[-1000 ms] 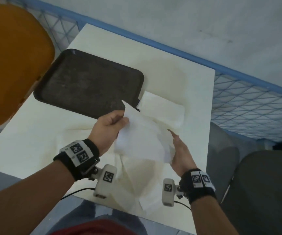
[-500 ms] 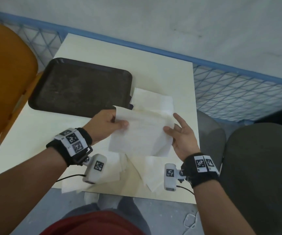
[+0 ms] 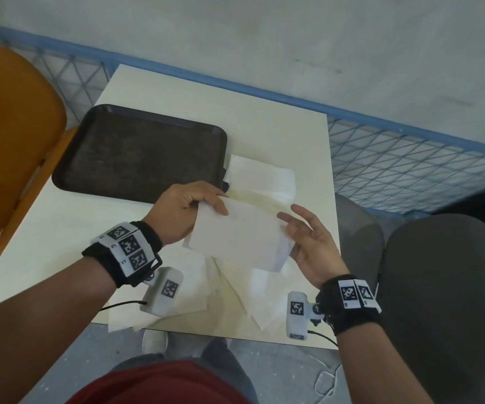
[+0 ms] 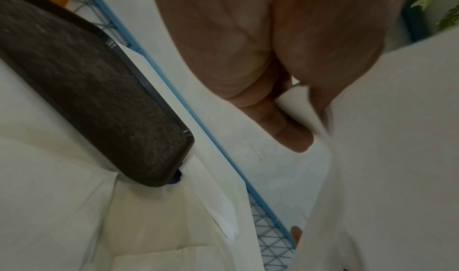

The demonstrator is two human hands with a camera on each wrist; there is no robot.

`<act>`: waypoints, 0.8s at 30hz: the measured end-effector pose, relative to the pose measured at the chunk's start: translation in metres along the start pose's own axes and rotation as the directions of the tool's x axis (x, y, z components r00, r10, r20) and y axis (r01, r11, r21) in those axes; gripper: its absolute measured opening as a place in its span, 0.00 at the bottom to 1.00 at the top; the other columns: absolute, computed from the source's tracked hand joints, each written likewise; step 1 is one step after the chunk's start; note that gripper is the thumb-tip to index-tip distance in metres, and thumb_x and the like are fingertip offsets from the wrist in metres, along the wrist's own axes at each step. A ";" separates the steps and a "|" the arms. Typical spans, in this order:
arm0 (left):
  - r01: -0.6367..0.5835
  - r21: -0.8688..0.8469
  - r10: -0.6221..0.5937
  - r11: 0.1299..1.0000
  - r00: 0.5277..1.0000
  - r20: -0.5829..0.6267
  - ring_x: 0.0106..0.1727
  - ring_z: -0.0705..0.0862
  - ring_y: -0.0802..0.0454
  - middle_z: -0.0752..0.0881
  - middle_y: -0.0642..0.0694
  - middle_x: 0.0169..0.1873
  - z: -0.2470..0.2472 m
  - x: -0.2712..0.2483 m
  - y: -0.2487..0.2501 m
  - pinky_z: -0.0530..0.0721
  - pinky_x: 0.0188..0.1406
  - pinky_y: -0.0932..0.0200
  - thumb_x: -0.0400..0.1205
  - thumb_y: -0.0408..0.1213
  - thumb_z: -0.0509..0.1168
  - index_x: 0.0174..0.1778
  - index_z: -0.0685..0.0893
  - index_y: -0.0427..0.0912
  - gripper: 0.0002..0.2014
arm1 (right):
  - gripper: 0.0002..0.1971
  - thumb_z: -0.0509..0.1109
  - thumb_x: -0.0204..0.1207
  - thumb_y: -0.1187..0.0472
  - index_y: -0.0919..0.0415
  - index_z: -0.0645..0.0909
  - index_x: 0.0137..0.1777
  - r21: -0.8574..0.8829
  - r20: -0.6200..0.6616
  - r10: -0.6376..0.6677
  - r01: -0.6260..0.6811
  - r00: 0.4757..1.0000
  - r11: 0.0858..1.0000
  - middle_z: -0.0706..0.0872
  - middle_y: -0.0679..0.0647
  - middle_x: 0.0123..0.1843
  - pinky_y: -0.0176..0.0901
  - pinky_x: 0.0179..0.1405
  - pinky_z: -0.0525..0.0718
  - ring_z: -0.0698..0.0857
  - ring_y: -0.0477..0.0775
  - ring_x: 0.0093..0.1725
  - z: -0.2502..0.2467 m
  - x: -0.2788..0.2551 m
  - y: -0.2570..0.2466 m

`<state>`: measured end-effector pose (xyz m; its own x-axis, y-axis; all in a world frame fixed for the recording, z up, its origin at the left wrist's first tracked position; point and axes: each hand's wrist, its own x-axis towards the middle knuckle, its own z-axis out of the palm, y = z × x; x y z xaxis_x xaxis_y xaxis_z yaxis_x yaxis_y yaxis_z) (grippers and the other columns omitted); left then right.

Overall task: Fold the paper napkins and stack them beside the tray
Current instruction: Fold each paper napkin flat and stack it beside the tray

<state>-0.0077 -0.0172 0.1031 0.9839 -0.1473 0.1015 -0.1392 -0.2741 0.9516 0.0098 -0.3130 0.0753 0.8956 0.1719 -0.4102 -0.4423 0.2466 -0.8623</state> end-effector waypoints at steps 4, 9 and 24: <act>0.041 0.132 -0.047 0.990 0.998 0.042 0.53 0.87 0.63 0.89 0.59 0.50 -0.002 -0.002 -0.016 0.80 0.53 0.73 0.79 0.18 0.66 0.45 0.92 0.51 0.20 | 0.17 0.73 0.77 0.76 0.59 0.86 0.62 -0.182 -0.047 -0.019 0.010 0.999 0.983 0.91 0.63 0.52 0.49 0.53 0.86 0.89 0.58 0.52 -0.009 0.002 0.012; 0.213 0.380 -0.274 0.900 0.955 0.113 0.51 0.86 0.60 0.87 0.59 0.49 0.008 -0.014 -0.053 0.82 0.59 0.62 0.84 0.28 0.64 0.52 0.91 0.56 0.17 | 0.13 0.77 0.77 0.63 0.42 0.88 0.55 -0.584 -0.182 -0.054 -0.063 0.982 0.809 0.93 0.56 0.46 0.52 0.56 0.84 0.89 0.55 0.49 -0.042 0.007 0.038; -0.138 0.819 -0.324 0.556 0.872 0.367 0.80 0.66 0.41 0.67 0.44 0.81 0.134 -0.029 -0.096 0.69 0.76 0.43 0.80 0.31 0.62 0.80 0.70 0.43 0.29 | 0.36 0.51 0.87 0.38 0.49 0.42 0.90 -0.966 0.194 0.173 0.219 0.966 -0.140 0.42 0.44 0.91 0.74 0.85 0.41 0.41 0.50 0.90 -0.007 -0.015 0.130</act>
<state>-0.0375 -0.1142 -0.0306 0.8617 -0.3882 -0.3267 -0.3052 -0.9109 0.2776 -0.0609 -0.2905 -0.0327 0.7790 0.3934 -0.4883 0.3030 -0.9179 -0.2561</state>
